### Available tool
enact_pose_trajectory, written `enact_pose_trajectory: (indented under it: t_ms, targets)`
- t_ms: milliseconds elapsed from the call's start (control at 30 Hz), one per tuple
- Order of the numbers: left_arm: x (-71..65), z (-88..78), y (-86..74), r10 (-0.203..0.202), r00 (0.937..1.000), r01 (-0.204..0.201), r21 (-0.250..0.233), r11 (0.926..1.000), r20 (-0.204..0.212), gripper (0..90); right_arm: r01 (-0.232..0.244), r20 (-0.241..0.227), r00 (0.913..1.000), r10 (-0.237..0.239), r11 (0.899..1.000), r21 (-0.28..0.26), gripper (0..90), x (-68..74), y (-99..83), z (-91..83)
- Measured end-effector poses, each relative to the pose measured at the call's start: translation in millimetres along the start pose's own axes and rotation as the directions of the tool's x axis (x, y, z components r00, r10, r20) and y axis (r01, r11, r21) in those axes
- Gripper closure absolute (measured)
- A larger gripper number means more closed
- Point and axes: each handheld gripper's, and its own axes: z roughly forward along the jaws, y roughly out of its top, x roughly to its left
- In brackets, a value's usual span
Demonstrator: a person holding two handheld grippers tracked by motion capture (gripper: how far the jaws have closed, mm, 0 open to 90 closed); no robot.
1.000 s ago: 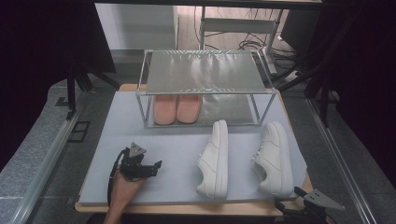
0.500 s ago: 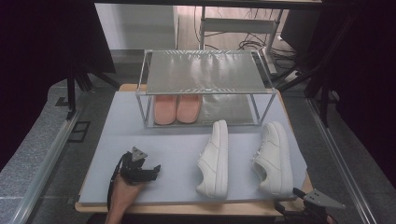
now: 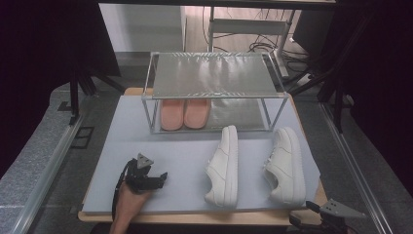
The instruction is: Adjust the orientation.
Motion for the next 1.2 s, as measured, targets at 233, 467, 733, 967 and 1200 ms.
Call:
enact_pose_trajectory:
  t_ms: [233, 467, 733, 967, 1200]
  targets:
    - [-0.1, 0.1, -0.1, 0.001, 1.0, -0.001, -0.001, 1.0, -0.001, 14.0, 0.025, 0.023, 0.9994, -0.026, 0.999, 0.02, 30.2, 10.9, 18.8, -17.9]
    - [-0.3, 0.1, -0.1, 0.002, 1.0, -0.002, -0.001, 1.0, -0.002, 14.0, 0.026, 0.022, 0.9994, -0.027, 0.999, 0.045, 50.4, 8.4, 38.2, -35.0]
    - [-0.4, 0.1, -0.2, 0.003, 1.0, -0.003, -0.001, 1.0, -0.003, 14.1, -0.036, 0.039, 0.9986, 0.036, 0.999, 0.001, 70.3, -13.0, 69.8, -33.3]
    - [-0.5, 0.2, -0.3, 0.002, 1.0, -0.002, -0.002, 1.0, -0.003, 14.1, -0.026, 0.062, 0.9977, 0.027, 0.999, -0.02, 89.2, -23.3, 89.6, -17.2]
    - [-0.6, 0.1, -0.3, 0.003, 1.0, -0.003, -0.003, 1.0, -0.004, 14.1, -0.028, 0.068, 0.9972, 0.029, 0.999, -0.019, 89.9, -30.3, 102.8, 2.1]
